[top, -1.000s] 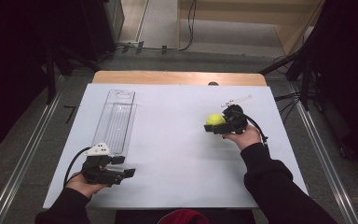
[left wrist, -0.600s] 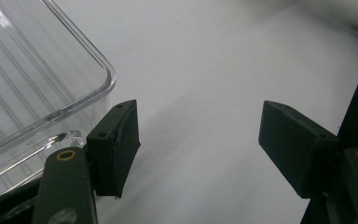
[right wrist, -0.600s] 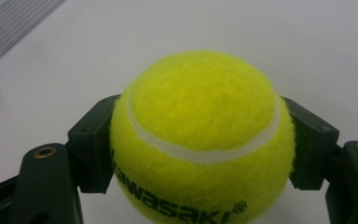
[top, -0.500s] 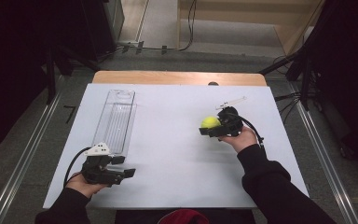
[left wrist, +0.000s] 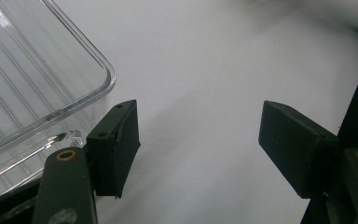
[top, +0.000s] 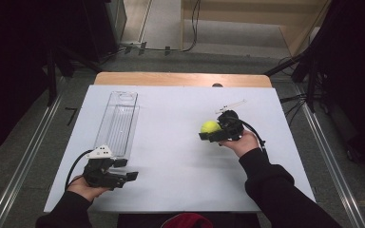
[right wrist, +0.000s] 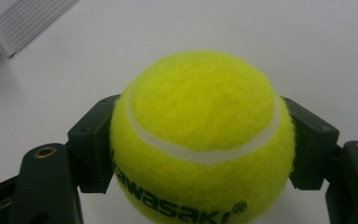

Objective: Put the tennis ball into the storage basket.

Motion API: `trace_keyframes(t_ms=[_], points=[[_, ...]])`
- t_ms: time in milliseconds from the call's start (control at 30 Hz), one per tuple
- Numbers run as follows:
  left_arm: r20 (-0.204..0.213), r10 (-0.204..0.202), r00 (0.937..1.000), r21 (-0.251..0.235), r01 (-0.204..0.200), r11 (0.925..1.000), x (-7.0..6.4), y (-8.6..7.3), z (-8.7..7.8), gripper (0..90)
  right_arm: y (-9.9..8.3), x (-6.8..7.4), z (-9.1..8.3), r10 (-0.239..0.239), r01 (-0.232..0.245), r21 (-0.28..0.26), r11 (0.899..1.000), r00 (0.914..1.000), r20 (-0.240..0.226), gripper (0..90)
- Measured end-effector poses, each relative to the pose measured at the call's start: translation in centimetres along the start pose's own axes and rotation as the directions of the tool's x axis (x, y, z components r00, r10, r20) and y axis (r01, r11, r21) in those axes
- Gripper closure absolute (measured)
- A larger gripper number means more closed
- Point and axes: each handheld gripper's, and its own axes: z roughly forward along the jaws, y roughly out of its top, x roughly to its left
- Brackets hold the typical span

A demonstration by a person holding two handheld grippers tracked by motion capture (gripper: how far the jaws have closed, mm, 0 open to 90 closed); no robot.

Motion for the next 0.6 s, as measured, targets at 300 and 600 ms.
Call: trace_keyframes(t_ms=[300,600], points=[[0.000,0.000,1.0000,0.000,0.000,1.0000,0.0,0.0,0.0,29.6,0.1,0.7,0.4,-0.012,0.012,0.007,1.000,0.9997,-0.019,22.9],[0.003,0.000,1.0000,0.000,0.000,1.0000,0.0,0.0,0.0,29.6,0.2,1.3,0.7,-0.027,0.028,0.007,1.000,0.9991,-0.033,22.9]])
